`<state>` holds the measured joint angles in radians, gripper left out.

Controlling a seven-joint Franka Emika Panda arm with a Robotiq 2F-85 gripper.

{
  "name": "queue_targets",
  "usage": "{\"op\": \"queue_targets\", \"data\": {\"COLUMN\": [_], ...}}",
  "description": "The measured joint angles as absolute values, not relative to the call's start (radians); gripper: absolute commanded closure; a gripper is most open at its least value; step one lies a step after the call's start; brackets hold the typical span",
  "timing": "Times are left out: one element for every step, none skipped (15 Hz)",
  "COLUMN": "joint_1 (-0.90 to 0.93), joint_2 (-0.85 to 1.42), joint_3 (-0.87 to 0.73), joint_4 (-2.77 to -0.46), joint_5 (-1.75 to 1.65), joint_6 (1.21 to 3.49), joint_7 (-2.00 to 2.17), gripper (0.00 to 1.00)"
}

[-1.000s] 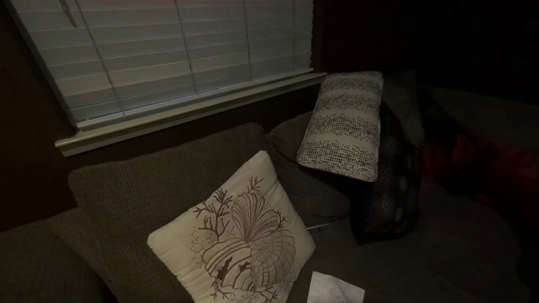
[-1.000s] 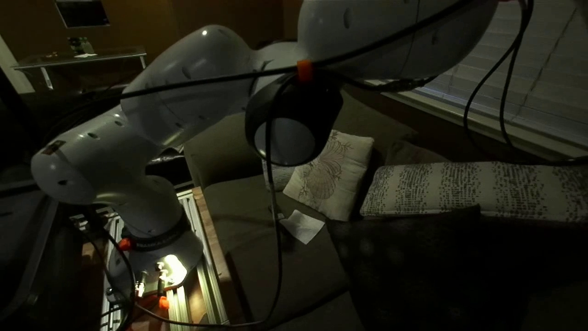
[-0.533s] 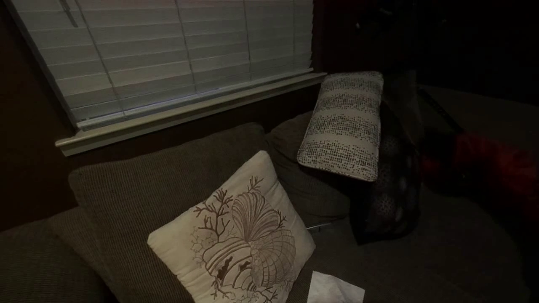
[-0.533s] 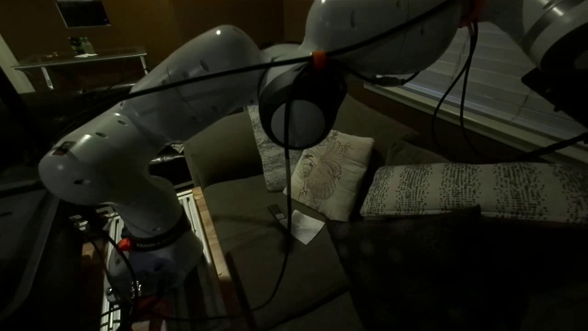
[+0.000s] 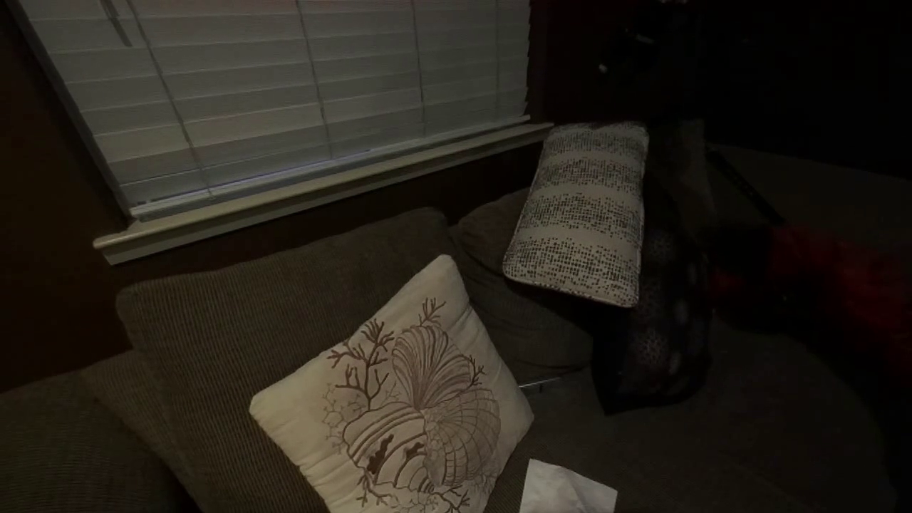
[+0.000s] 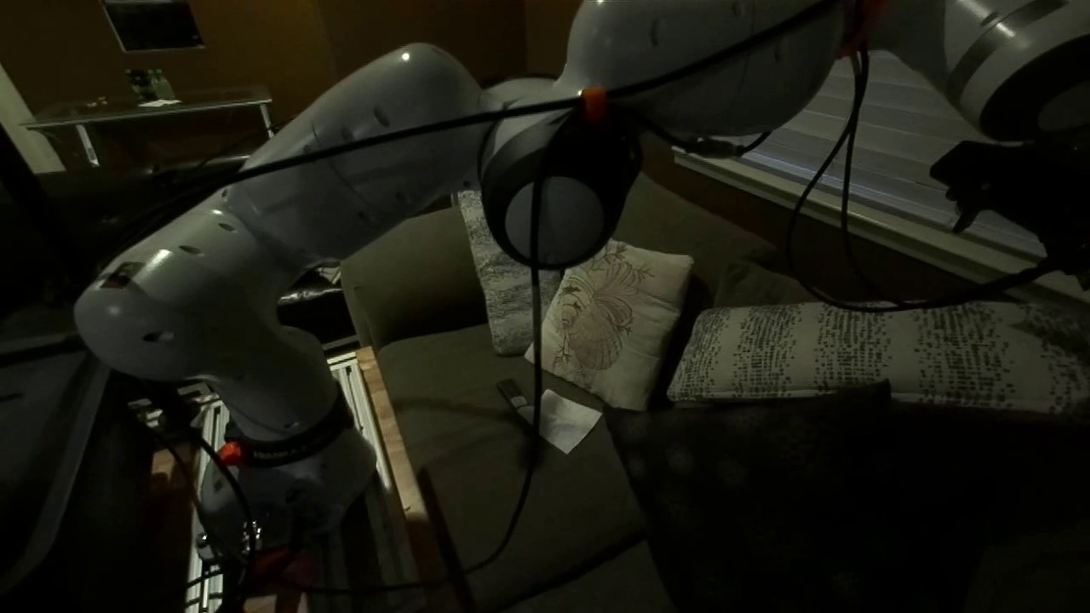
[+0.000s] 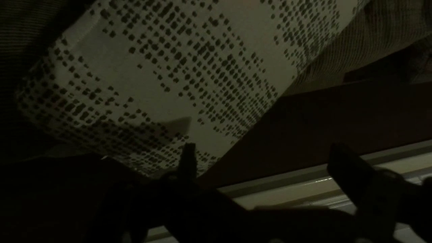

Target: Move the long white pillow to the right

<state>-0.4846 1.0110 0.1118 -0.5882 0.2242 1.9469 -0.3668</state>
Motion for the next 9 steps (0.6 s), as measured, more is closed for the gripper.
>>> {"op": "queue_targets", "data": {"joint_1": [-0.485, -0.484, -0.483, -0.476, -0.459, -0.436, -0.407, -0.376, -0.347], "joint_2": [1.01, 1.011, 1.011, 1.01, 1.009, 1.009, 1.008, 1.007, 1.006], "joint_3": [0.112, 0.112, 0.12, 0.13, 0.137, 0.145, 0.15, 0.153, 0.154], "joint_4": [-0.588, -0.588, -0.589, -0.59, -0.595, -0.603, -0.613, -0.628, -0.644], "joint_5": [0.224, 0.224, 0.225, 0.225, 0.225, 0.225, 0.225, 0.224, 0.223], "joint_6": [1.947, 1.947, 1.936, 1.918, 1.902, 1.889, 1.876, 1.865, 1.854], "joint_7": [-0.368, -0.374, -0.403, -0.438, -0.467, -0.488, -0.504, -0.519, -0.532], "gripper": [0.0, 0.0, 0.0, 0.0, 0.0, 0.0, 0.0, 0.0, 0.0]}}
